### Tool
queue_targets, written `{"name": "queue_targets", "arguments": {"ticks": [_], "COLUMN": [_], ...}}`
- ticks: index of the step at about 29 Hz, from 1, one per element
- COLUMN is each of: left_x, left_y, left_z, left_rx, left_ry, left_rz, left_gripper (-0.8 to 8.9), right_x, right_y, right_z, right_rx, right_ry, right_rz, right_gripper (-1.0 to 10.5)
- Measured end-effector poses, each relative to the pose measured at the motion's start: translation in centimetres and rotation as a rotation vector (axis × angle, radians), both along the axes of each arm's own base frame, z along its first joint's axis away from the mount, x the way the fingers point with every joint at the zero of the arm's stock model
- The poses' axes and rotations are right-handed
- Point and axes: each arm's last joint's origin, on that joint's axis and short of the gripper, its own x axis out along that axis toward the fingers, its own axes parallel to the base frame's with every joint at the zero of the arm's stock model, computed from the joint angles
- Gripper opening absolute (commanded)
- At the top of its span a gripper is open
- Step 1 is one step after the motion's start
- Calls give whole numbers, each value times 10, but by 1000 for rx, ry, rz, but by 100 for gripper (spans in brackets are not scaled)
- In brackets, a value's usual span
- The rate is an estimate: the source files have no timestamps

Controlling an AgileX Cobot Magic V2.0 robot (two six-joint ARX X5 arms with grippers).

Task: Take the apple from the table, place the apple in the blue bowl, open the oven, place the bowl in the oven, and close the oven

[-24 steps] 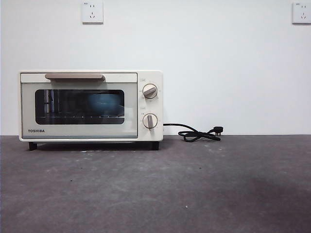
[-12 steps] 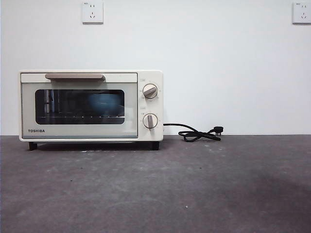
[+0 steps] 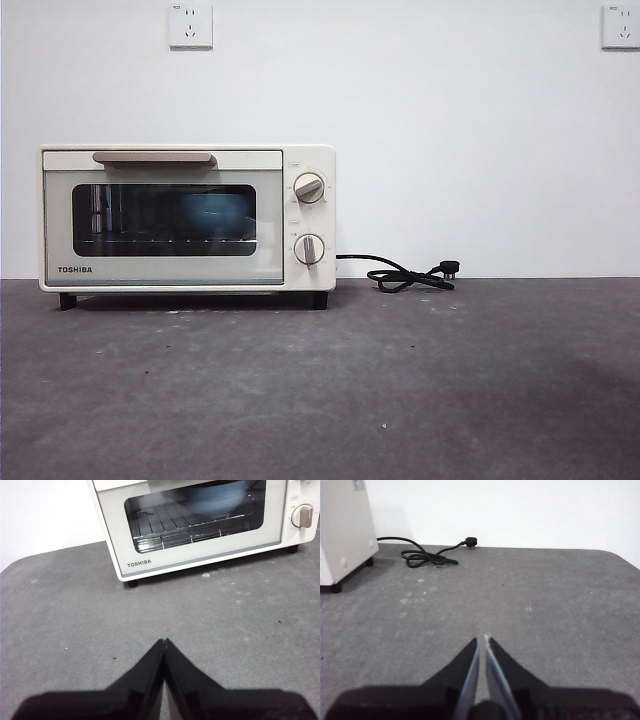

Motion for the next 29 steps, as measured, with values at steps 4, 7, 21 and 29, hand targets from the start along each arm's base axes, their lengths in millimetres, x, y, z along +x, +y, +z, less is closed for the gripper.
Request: {"name": "queue_targets", "arguments": {"ticks": [4,7,21,29], "left_x": [0,0,0,0], "left_y": [0,0,0,0], "left_z": [0,0,0,0], "left_rx": [0,0,0,0], "left_ry": [0,0,0,1], "left_rz": [0,0,0,0], "left_gripper": [-4,-4,-4,-4], "right_x": [0,0,-1,-1], "right_y": [0,0,0,0], "right_z": [-2,-4,-7,-7], "right_rx": [-1,0,1,1], "right_ry": [16,39,72,72], "right_rz": [-6,-6,-6,-6], "right_gripper": [32,32,32,32]}}
